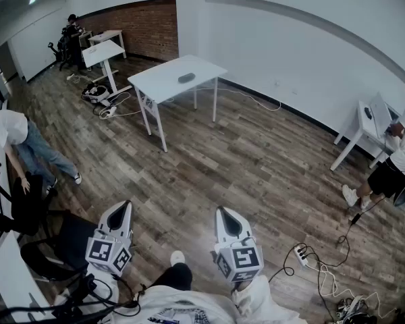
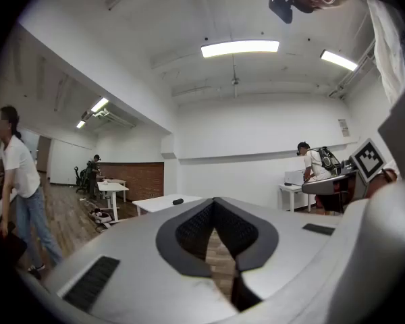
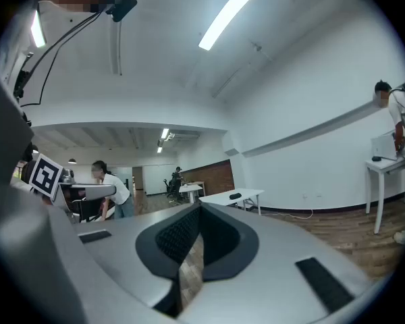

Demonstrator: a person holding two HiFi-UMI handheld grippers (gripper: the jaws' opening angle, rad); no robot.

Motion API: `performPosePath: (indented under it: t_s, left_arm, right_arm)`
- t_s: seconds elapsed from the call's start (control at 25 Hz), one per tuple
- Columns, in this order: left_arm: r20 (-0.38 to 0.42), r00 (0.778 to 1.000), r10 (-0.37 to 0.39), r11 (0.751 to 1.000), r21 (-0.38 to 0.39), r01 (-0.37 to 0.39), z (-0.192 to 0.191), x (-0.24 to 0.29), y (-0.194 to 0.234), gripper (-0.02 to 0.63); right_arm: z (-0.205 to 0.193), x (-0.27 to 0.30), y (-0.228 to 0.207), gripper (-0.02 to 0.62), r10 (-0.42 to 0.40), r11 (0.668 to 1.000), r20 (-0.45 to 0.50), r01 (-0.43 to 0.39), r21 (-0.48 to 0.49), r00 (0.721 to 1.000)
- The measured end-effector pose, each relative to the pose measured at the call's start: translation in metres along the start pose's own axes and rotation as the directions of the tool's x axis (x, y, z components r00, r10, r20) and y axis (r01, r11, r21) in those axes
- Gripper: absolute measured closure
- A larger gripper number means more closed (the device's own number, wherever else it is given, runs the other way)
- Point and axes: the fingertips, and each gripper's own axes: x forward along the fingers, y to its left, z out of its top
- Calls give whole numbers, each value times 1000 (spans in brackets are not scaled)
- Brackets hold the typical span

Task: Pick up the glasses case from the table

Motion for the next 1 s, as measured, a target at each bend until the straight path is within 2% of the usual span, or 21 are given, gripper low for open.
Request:
performPosePath:
  t_s: [0.2, 0.36, 0.72, 1.0]
  left_arm:
    - [-6, 1000, -24, 1000, 4, 24, -7, 53, 22, 578]
    - [-28, 999, -45, 999, 7, 46, -20, 118, 48, 578]
    - [-37, 997, -72, 997, 31, 73, -23, 312, 143, 578]
    - [-39, 997, -66, 997, 34, 68, -15, 403, 201, 578]
  right_arm:
    - [-4, 49, -19, 597, -23, 1000, -7, 23, 5, 1000]
    - [-10, 106, -44, 597, -45, 999, -26, 45, 0, 999]
    - [-1, 310, -116, 597, -92, 996, -52, 92, 2, 994]
    - [16, 416, -142, 597, -95, 996, -54, 94, -7, 994]
